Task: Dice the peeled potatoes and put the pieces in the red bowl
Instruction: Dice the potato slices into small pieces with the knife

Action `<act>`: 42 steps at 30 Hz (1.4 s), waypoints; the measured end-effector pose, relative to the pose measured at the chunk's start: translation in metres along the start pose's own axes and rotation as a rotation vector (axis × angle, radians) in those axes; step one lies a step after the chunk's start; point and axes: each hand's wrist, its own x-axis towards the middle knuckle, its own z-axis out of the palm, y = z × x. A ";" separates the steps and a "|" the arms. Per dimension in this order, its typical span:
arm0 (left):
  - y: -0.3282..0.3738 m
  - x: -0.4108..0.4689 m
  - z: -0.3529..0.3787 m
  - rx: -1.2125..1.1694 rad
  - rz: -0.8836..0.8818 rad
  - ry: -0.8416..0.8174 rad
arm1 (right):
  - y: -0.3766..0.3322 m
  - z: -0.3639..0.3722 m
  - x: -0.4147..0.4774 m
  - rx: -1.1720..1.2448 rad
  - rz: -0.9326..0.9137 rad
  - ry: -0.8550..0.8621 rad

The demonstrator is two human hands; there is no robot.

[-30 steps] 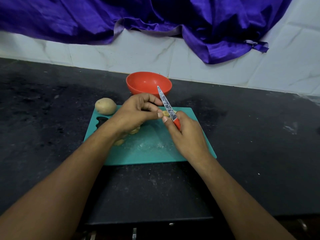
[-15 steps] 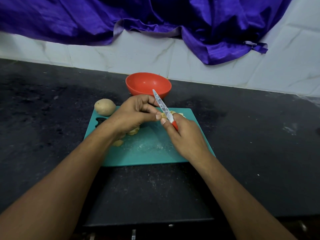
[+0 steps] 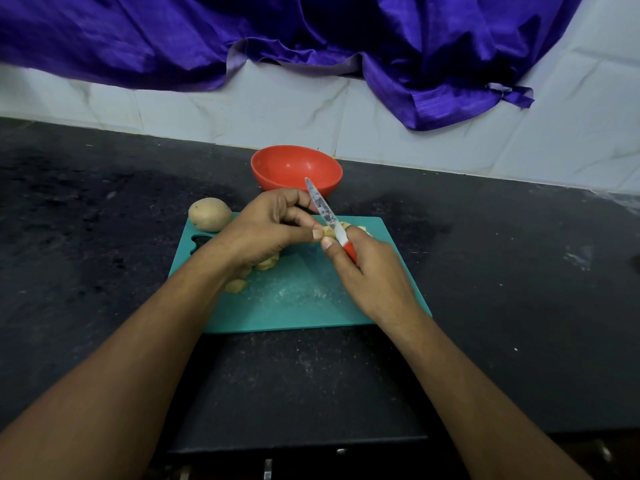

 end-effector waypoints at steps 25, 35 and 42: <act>0.000 -0.005 0.006 -0.026 0.044 -0.009 | -0.001 -0.002 -0.003 0.077 -0.018 0.020; 0.002 -0.005 0.008 -0.039 0.057 0.035 | 0.011 -0.004 0.000 0.604 0.158 0.114; -0.008 0.001 0.012 0.045 0.059 0.025 | 0.011 -0.007 0.000 0.836 0.164 -0.005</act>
